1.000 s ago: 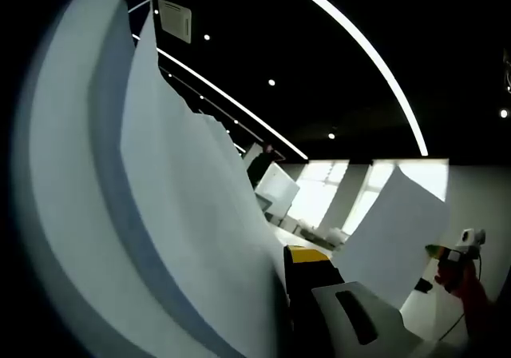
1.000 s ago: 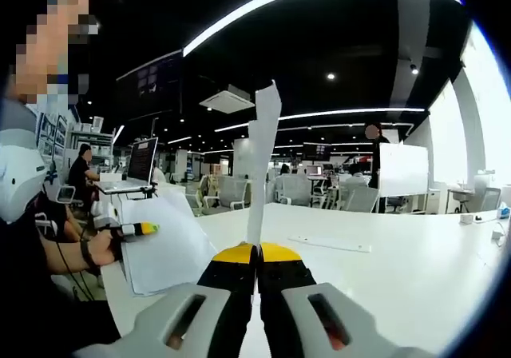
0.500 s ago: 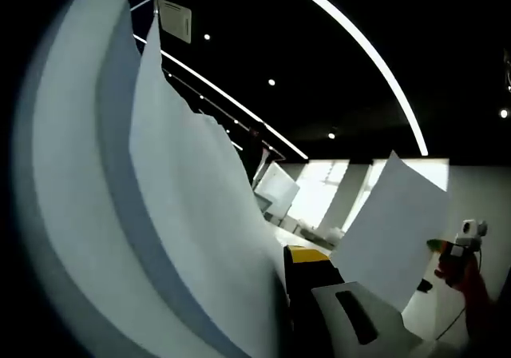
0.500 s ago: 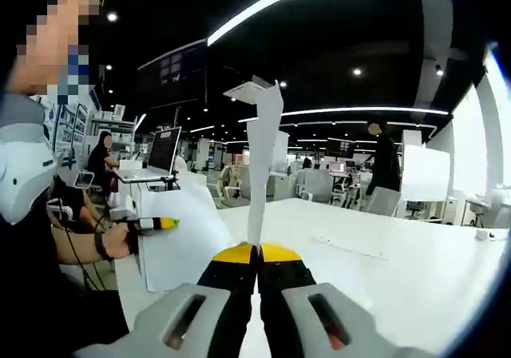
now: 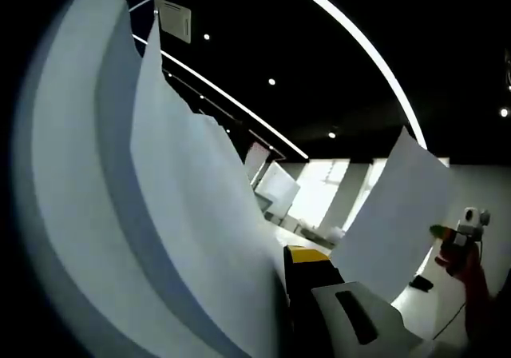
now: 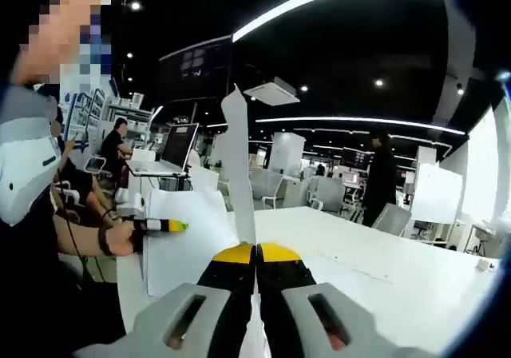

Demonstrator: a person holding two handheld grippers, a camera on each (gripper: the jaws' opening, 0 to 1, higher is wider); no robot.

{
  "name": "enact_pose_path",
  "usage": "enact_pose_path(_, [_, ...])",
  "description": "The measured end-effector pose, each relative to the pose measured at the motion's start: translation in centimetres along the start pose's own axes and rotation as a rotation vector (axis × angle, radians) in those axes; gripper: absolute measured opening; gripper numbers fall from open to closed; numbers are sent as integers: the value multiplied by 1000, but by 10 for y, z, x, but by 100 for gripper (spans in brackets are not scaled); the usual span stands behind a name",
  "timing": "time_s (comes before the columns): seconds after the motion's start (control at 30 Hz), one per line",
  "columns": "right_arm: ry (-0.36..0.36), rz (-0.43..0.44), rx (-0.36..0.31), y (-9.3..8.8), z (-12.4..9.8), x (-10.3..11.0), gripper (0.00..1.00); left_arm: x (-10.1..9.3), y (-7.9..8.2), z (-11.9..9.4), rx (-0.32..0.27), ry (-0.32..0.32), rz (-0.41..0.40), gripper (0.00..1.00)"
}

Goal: Organize the stack of printing papers by aligning and flattening the scattered papers on the table

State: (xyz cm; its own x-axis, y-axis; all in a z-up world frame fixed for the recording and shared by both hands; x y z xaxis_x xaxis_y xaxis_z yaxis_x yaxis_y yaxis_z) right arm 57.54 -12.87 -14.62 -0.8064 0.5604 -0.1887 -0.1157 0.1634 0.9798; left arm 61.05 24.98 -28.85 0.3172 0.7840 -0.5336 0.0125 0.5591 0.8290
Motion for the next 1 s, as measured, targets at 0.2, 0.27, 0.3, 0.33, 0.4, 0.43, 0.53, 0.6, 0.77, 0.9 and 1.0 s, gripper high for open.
enact_pose_path(0.2, [20, -11, -16, 8, 6, 3, 0, 1, 0, 0, -2, 1, -2, 14])
enact_pose_path(0.27, [33, -8, -30, 12, 6, 5, 0, 1, 0, 0, -2, 2, -2, 14])
enact_pose_path(0.3, [37, -7, -38, 14, 6, 5, 0, 1, 0, 0, -2, 2, -3, 14])
enact_pose_path(0.33, [40, -6, -45, 17, 5, 5, 0, 1, 1, 0, -2, 2, -3, 14])
enact_pose_path(0.4, [40, -10, -54, 20, 3, 6, 0, 1, 1, 0, -3, 2, -4, 14])
enact_pose_path(0.43, [41, -11, -57, 22, 2, 7, 0, 1, 1, 0, -3, 2, -5, 14])
enact_pose_path(0.53, [50, -8, -67, 25, 0, 8, 0, 1, 1, 0, -4, 1, -6, 14])
enact_pose_path(0.6, [56, -6, -71, 26, 0, 9, 0, 1, 1, 0, -4, 1, -5, 14])
enact_pose_path(0.77, [63, -3, -79, 29, -1, 11, 0, 2, 1, 0, -4, 1, -6, 14])
enact_pose_path(0.9, [82, -3, -74, 30, -1, 14, 0, 2, 1, 0, -5, 1, -6, 14])
enact_pose_path(1.0, [92, -3, -80, 33, -2, 17, 0, 2, 1, 0, -4, 2, -5, 14])
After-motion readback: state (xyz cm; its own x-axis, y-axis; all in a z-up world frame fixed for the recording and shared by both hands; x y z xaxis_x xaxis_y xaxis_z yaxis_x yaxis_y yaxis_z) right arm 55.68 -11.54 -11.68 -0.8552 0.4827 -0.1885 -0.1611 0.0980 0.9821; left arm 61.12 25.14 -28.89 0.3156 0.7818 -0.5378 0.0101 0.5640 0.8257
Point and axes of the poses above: the point that each gripper's makers call its tool centre point, and the gripper's own axes: z roughly forward along the fingers, x roughly to its left, y roughly out of its top, the point moved 9 cm from there along -z, roughly backward along the fingers, and after that the axes turned 5 degrees about y, right-handed, at the moved point
